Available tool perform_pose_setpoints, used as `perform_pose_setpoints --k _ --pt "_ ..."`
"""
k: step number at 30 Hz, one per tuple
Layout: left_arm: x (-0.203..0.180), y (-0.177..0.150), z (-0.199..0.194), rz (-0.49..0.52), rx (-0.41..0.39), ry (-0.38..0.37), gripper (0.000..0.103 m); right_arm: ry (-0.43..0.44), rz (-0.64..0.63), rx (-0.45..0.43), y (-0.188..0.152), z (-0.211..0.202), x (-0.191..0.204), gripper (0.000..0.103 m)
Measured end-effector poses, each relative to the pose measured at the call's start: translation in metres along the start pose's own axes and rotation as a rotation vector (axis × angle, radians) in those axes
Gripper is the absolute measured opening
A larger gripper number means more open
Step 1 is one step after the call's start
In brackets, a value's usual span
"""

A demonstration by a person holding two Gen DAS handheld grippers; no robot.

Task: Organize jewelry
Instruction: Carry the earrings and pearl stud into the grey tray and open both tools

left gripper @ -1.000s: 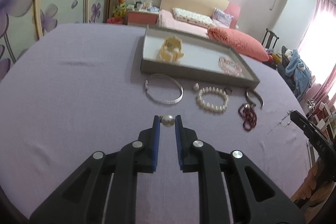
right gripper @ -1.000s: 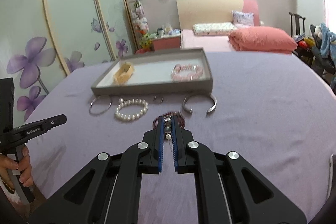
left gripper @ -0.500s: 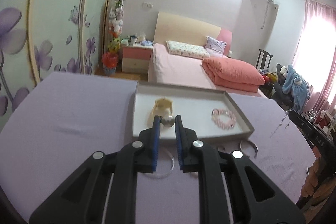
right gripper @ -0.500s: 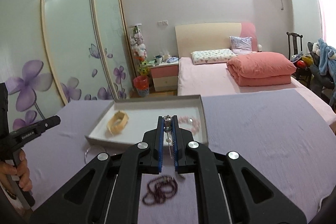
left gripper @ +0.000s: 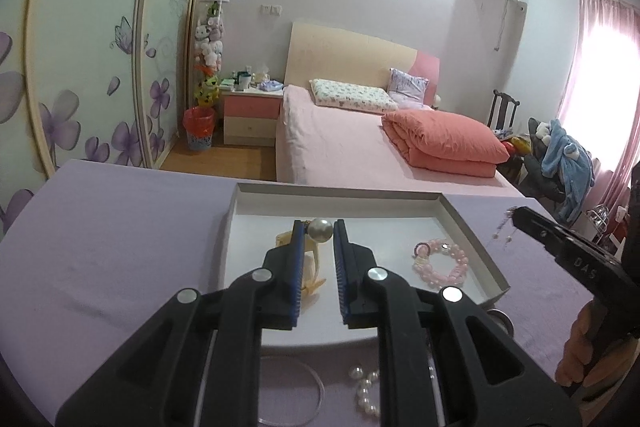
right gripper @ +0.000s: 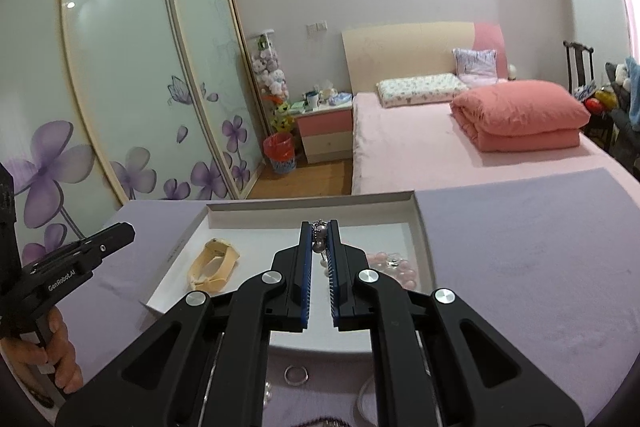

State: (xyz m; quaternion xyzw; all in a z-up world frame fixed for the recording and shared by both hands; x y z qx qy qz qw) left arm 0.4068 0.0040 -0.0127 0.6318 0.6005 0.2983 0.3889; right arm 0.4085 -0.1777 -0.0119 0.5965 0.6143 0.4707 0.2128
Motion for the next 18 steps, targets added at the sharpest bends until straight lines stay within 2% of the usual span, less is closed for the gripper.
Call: perform_pose_setpoints --k 7,8,9,11,18 --pt "-0.001 0.001 0.028 0.012 0.016 -0.011 0.015 0.012 0.002 0.039 -0.006 0.026 0.002 0.01" --pt "0.0 0.001 0.031 0.013 0.018 -0.012 0.015 0.012 -0.001 0.049 -0.008 0.028 0.002 0.015" --pt "0.0 0.0 0.034 0.013 0.022 -0.014 0.015 0.013 -0.002 0.054 -0.008 0.03 0.002 0.028" --pt "0.0 -0.002 0.039 0.013 0.027 -0.016 0.015 0.011 -0.003 0.046 -0.007 0.03 -0.001 0.045" --pt "-0.003 -0.013 0.059 0.016 0.057 -0.016 0.015 0.01 0.019 0.04 -0.008 0.031 -0.009 0.046"
Point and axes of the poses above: each gripper's, at about its wrist camera, not at the fingertips, and z roughly the way its jaws point, x to its left, y to its top, the point moved 8 cm from there along z, roughly the way its jaws point, and after that the axes turned 5 degrees about z, right-handed, at the moved point
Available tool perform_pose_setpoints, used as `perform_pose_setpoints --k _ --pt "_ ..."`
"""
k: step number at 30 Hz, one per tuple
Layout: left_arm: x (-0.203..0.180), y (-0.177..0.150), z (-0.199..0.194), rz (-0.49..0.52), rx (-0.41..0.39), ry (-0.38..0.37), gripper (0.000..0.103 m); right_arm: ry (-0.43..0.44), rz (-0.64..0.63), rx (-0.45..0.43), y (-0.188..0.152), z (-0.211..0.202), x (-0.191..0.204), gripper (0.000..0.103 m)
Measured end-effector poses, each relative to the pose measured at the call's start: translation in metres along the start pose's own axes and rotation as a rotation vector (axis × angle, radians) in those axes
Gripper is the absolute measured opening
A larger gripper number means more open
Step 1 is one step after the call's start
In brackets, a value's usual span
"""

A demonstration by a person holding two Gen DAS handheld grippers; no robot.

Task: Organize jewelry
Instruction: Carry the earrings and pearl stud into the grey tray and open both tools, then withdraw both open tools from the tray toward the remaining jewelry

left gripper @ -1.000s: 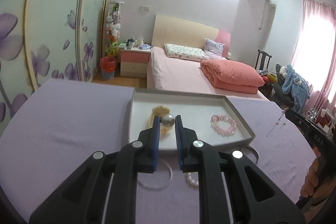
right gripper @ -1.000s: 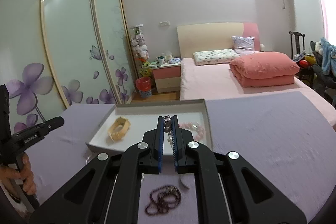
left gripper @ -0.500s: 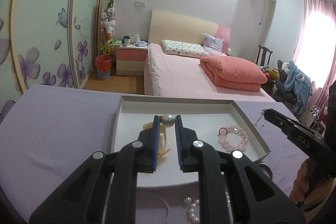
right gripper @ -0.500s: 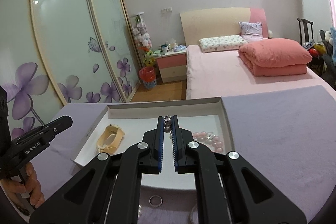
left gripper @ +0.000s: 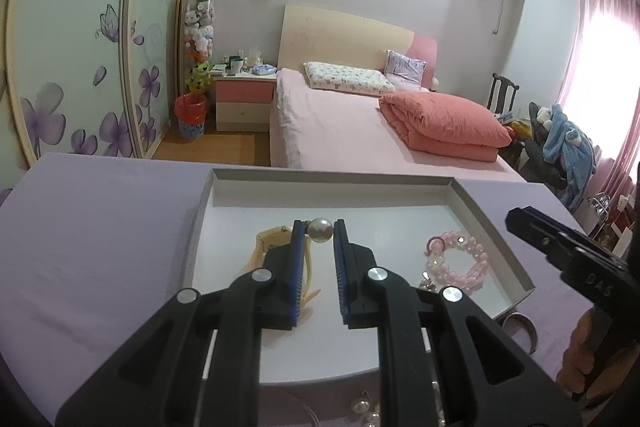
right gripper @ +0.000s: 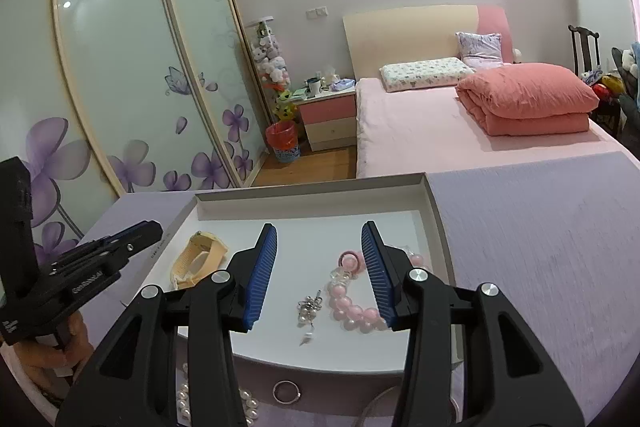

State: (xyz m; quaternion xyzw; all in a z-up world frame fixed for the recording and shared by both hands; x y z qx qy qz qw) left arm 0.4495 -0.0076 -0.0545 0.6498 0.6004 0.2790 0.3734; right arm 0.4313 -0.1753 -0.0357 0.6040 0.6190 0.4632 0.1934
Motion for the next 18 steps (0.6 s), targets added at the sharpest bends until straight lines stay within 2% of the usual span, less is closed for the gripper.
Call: perform_pose_setpoints --k 9,11,13,18 --pt "-0.002 -0.007 0.033 -0.001 0.048 0.009 0.016 -0.004 0.014 0.014 -0.001 0.005 -0.009 0.046" --pt "-0.002 -0.008 0.038 -0.007 0.054 0.016 0.019 -0.006 0.017 0.018 -0.002 0.007 -0.011 0.046" --pt "0.001 -0.011 0.039 -0.01 0.059 0.019 0.03 -0.007 0.02 0.02 -0.002 0.007 -0.011 0.046" --pt "0.007 -0.01 0.036 -0.025 0.048 0.024 0.03 -0.008 0.019 0.019 -0.002 0.007 -0.011 0.046"
Point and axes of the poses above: each gripper's, at about its wrist camera, not at the fingertips, and z roughly the way its jaws point, x to its left, y to its top, the point moved 8 cm from there along z, roughly the way its jaws point, and after that the axes turned 5 degrees about z, right-handed, at the moved point
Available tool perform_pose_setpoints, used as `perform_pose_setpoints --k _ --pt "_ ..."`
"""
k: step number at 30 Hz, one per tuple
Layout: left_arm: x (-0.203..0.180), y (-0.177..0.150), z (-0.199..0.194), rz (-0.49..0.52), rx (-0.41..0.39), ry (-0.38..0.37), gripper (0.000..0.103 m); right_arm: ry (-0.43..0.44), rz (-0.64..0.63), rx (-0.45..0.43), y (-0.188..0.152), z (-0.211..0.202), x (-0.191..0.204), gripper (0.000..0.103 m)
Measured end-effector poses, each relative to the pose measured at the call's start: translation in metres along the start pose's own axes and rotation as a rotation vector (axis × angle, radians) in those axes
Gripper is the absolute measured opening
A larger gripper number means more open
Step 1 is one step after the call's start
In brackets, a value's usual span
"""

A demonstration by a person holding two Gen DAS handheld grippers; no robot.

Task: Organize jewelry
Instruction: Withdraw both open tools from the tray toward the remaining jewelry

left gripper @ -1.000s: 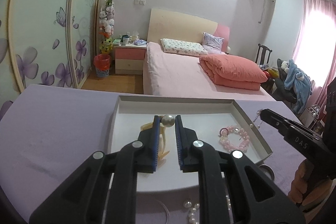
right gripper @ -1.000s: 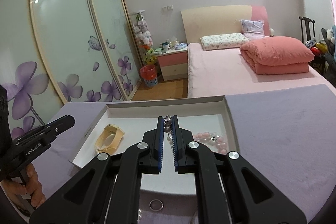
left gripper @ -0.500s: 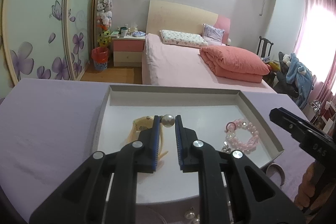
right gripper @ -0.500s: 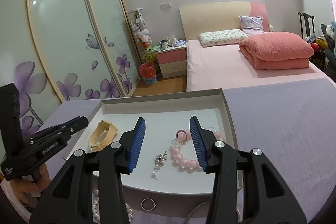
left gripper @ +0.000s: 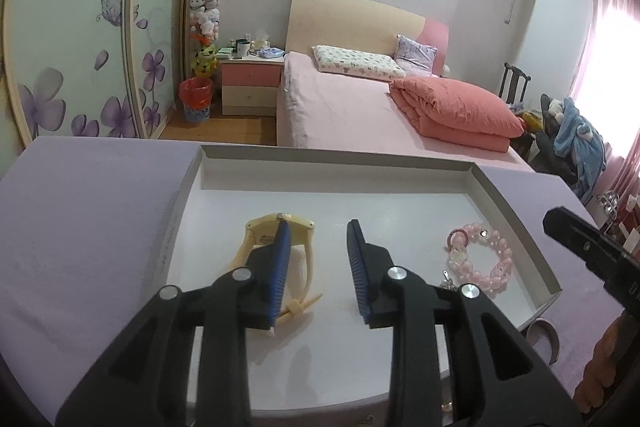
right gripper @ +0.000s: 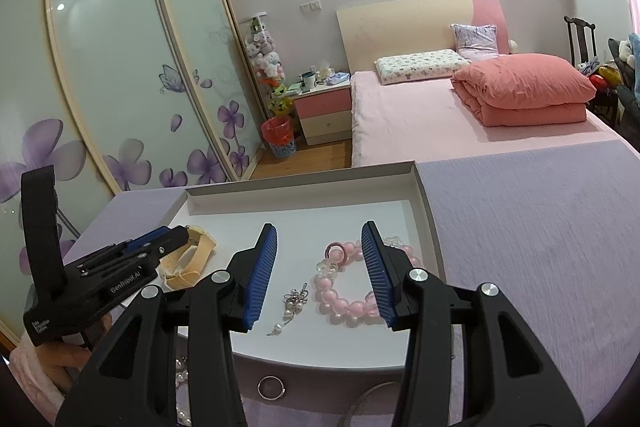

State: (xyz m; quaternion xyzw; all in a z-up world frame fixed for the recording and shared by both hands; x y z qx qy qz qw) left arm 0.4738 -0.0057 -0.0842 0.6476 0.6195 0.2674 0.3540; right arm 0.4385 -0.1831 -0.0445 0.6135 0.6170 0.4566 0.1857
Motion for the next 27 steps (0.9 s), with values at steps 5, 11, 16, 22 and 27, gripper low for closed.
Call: perform_pose_setpoints --k 5,11,16,22,27 --pt "0.007 0.002 -0.002 -0.02 -0.01 0.009 0.03 -0.001 -0.006 0.004 0.0 0.002 -0.002 0.046" --pt "0.008 0.002 -0.003 -0.021 -0.013 0.012 0.03 -0.002 -0.009 0.008 -0.001 0.003 -0.004 0.046" --pt "0.007 0.002 -0.003 -0.02 -0.011 0.012 0.03 -0.002 -0.01 0.009 -0.002 0.003 -0.005 0.046" --pt "0.012 0.003 -0.008 -0.021 -0.017 0.022 0.03 -0.007 -0.01 0.009 -0.002 0.003 -0.006 0.046" --pt "0.02 -0.003 -0.03 -0.01 -0.029 0.039 0.03 -0.009 -0.022 0.017 -0.01 -0.007 -0.007 0.046"
Point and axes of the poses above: each gripper's, at about its wrist camera, not at the fingertips, and z roughly the way its jaws point, x to its left, y to its top, the point moved 8 cm from there along z, roughly the way its jaws point, and after that the axes turned 5 degrees about z, right-handed, at the moved point
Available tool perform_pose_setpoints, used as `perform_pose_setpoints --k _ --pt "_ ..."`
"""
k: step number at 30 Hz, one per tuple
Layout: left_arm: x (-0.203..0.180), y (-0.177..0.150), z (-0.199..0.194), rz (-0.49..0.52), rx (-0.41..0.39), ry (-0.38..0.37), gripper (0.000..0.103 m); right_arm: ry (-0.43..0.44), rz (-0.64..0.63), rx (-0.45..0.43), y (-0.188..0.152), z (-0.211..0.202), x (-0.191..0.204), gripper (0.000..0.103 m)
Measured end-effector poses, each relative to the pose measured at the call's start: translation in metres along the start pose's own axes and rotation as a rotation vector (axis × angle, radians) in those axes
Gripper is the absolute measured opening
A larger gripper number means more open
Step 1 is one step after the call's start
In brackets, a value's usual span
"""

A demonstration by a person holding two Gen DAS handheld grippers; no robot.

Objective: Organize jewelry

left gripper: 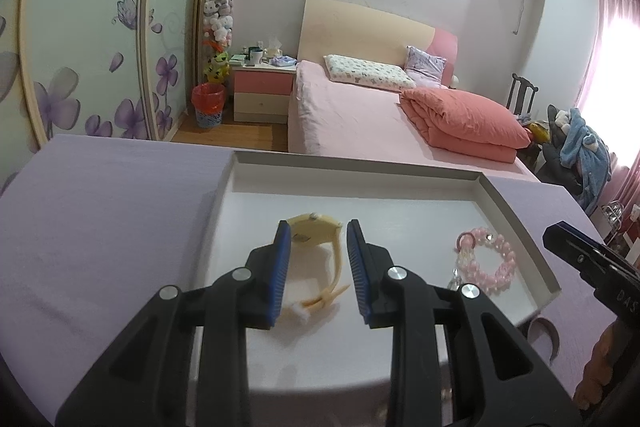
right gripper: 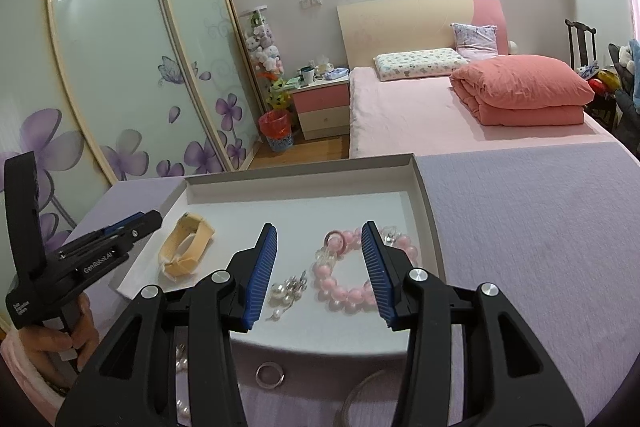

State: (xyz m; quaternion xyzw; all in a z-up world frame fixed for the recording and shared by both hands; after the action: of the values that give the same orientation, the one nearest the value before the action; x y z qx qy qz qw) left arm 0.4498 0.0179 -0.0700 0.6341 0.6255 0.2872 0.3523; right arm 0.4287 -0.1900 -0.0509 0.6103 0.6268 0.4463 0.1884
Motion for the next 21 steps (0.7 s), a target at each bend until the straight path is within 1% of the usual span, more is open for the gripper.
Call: perform_pose_setpoints --k 4,7,12,13,14,15,17,20,21 --pt "0.009 -0.016 -0.023 0.002 0.013 0.0 0.03 -0.009 -0.028 0.036 -0.02 -0.016 0.005 0.046" --pt "0.014 -0.033 -0.043 0.006 0.021 0.001 0.035 -0.015 -0.06 0.071 -0.043 -0.033 0.009 0.046" --pt "0.019 -0.064 -0.073 0.008 0.042 -0.003 0.037 -0.044 -0.09 0.16 -0.09 -0.058 0.007 0.046" --pt "0.019 -0.07 -0.079 0.003 0.045 -0.003 0.039 -0.05 -0.085 0.178 -0.098 -0.062 0.004 0.047" --pt "0.019 -0.074 -0.083 -0.002 0.045 -0.007 0.04 -0.054 -0.076 0.194 -0.105 -0.064 0.002 0.055" --pt "0.019 -0.08 -0.088 -0.005 0.046 -0.011 0.041 -0.055 -0.07 0.205 -0.11 -0.066 0.002 0.06" --pt "0.018 -0.088 -0.094 -0.002 0.047 -0.008 0.042 -0.056 -0.061 0.228 -0.122 -0.071 0.0 0.062" --pt "0.019 -0.096 -0.099 -0.006 0.051 -0.008 0.044 -0.072 -0.064 0.255 -0.132 -0.07 0.002 0.07" --pt "0.02 -0.098 -0.1 -0.009 0.053 -0.007 0.044 -0.077 -0.067 0.262 -0.134 -0.069 0.002 0.072"
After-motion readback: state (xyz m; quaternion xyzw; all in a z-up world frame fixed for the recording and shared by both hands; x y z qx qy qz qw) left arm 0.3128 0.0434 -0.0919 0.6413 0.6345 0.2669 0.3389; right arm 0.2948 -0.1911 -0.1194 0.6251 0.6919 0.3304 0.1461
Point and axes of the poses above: each gripper's, at about its wrist camera, not at the fingertips, and z roughly the way its jaws point, x to its left, y to its top, the point moved 8 cm from there along z, roughly the way its jaws point, and after that the axes turned 5 degrees about z, right-handed, at the moved point
